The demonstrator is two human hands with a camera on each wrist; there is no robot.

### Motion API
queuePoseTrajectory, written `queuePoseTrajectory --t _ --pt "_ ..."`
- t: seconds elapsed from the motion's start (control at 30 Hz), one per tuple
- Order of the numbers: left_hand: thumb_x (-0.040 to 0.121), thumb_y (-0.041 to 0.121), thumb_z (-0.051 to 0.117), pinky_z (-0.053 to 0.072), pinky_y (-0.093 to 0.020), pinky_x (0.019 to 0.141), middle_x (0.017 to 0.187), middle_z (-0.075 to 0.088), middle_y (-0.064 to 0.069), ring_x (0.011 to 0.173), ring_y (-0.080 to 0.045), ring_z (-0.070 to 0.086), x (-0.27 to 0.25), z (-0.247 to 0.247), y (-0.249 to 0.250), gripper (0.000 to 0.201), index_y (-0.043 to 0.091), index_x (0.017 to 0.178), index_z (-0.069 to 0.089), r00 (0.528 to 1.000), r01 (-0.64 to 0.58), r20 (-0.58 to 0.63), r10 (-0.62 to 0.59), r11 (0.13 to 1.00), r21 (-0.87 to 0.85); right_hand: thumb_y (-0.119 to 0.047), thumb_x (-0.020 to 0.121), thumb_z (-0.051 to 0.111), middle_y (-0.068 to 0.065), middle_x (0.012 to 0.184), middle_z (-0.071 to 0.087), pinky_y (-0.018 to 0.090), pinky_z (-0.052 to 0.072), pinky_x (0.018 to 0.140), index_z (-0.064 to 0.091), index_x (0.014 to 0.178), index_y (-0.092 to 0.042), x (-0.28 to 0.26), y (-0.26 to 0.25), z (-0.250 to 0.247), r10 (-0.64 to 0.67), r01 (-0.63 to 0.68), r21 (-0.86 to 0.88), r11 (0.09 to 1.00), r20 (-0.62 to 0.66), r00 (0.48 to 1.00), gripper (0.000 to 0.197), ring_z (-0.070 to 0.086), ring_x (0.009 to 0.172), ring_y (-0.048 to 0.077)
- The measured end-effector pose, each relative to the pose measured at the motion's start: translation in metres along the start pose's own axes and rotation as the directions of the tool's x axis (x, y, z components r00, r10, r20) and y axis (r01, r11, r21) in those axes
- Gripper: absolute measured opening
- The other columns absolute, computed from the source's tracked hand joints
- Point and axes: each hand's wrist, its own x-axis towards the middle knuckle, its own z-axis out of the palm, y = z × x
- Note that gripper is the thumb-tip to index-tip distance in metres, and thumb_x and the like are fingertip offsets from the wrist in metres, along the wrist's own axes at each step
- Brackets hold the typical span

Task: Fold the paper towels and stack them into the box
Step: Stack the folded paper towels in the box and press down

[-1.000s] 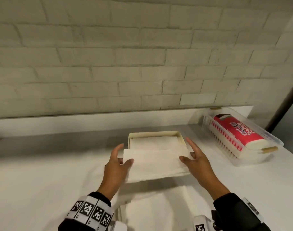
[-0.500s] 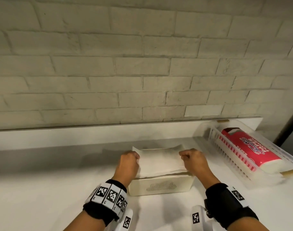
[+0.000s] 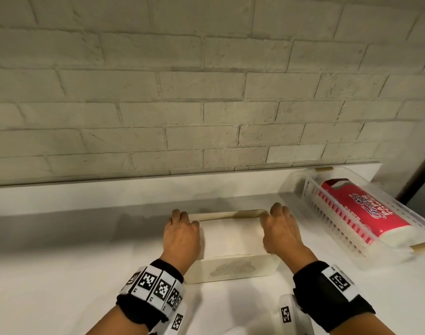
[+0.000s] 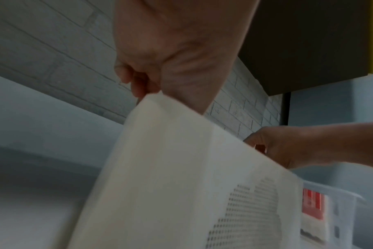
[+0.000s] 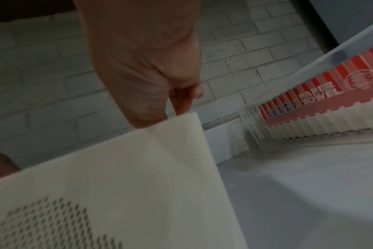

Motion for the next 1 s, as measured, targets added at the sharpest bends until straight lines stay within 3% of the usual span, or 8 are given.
queuePoseTrajectory --t 0.1,0.2,0.33,0.47,0.6,0.67,0.77,1.0 --pt "0.089 0.032 0.049 0.028 -0.033 0.102 0.129 0.047 -0.001 0.125 -0.026 0.03 0.004 -0.011 -0.003 0.04 0.019 0.126 0.055 0.997 -0.07 0.045 0.07 0.998 0.0 -0.012 0.077 0.061 0.01 0.131 0.035 0.032 0.034 0.099 0.053 0.123 -0.016 0.002 0.003 -0.011 0.016 -0.012 -0.058 0.998 0.076 0.997 0.047 0.033 0.119 0.029" --pt "0.084 0.047 0.055 0.017 -0.041 0.109 0.13 0.047 0.002 0.127 -0.027 0.027 0.008 -0.017 -0.006 0.049 0.021 0.126 0.056 0.955 -0.159 0.267 0.131 0.983 0.088 -0.017 0.076 0.065 0.01 0.135 0.031 0.036 0.032 0.102 0.047 0.127 -0.015 0.006 0.005 -0.014 0.037 -0.005 -0.143 0.99 0.223 0.974 0.054 0.026 0.126 0.031" --pt "0.089 0.032 0.042 -0.011 -0.062 0.108 0.12 0.057 -0.004 0.133 -0.032 0.023 0.007 -0.016 -0.005 0.034 0.017 0.112 0.062 0.94 -0.175 0.315 0.131 0.978 0.115 -0.018 0.082 0.059 0.011 0.138 0.029 0.039 0.03 0.104 0.044 0.131 -0.013 0.009 0.005 -0.007 0.072 -0.005 -0.197 0.98 0.335 0.94 0.052 0.023 0.13 0.031" --pt "0.09 0.024 0.041 -0.019 -0.066 0.102 0.116 0.06 -0.006 0.133 -0.032 0.024 -0.001 -0.023 -0.006 0.031 0.017 0.114 0.06 0.94 -0.162 0.319 0.12 0.981 0.109 -0.016 0.084 0.056 0.011 0.134 0.033 0.037 0.033 0.101 0.046 0.13 -0.013 0.005 0.003 -0.006 0.06 -0.015 -0.139 0.99 0.324 0.944 0.047 0.026 0.127 0.03" --pt "0.091 0.017 0.047 -0.009 -0.061 0.11 0.127 0.053 -0.004 0.132 -0.026 0.03 -0.018 -0.038 -0.005 0.043 0.021 0.133 0.046 0.978 -0.121 0.175 0.112 0.992 0.04 -0.013 0.084 0.058 0.009 0.13 0.042 0.033 0.038 0.098 0.048 0.131 -0.021 -0.017 0.011 -0.023 0.028 -0.038 0.077 0.996 0.121 0.992 0.049 0.036 0.124 0.027" --pt "0.093 0.024 0.049 0.006 -0.045 0.117 0.134 0.05 0.002 0.132 -0.02 0.032 -0.039 -0.042 -0.003 0.043 0.025 0.136 0.043 0.992 -0.115 0.037 0.12 0.988 -0.105 -0.014 0.085 0.06 0.005 0.128 0.05 0.029 0.041 0.093 0.053 0.128 -0.024 -0.038 0.016 -0.031 0.045 -0.045 0.239 0.97 0.004 0.999 0.044 0.045 0.119 0.024" --pt "0.094 0.034 0.048 0.032 -0.025 0.101 0.131 0.052 0.009 0.126 -0.013 0.039 -0.083 -0.042 0.0 0.041 0.029 0.135 0.044 0.989 -0.145 -0.051 0.135 0.937 -0.318 -0.027 0.085 0.065 -0.004 0.117 0.06 0.026 0.045 0.087 0.061 0.118 -0.028 -0.079 0.017 -0.032 0.056 -0.066 0.426 0.902 0.036 0.998 0.034 0.056 0.106 0.016" --pt "0.085 0.051 0.057 0.035 -0.029 0.101 0.139 0.042 0.002 0.129 -0.018 0.036 -0.155 0.007 0.016 0.069 0.023 0.142 0.029 0.9 -0.104 0.362 0.244 0.925 -0.366 -0.038 0.078 0.068 -0.005 0.128 0.054 0.019 0.041 0.09 0.046 0.131 -0.027 -0.158 0.006 0.025 0.062 -0.281 0.439 0.854 0.45 0.891 0.058 0.054 0.113 0.011"
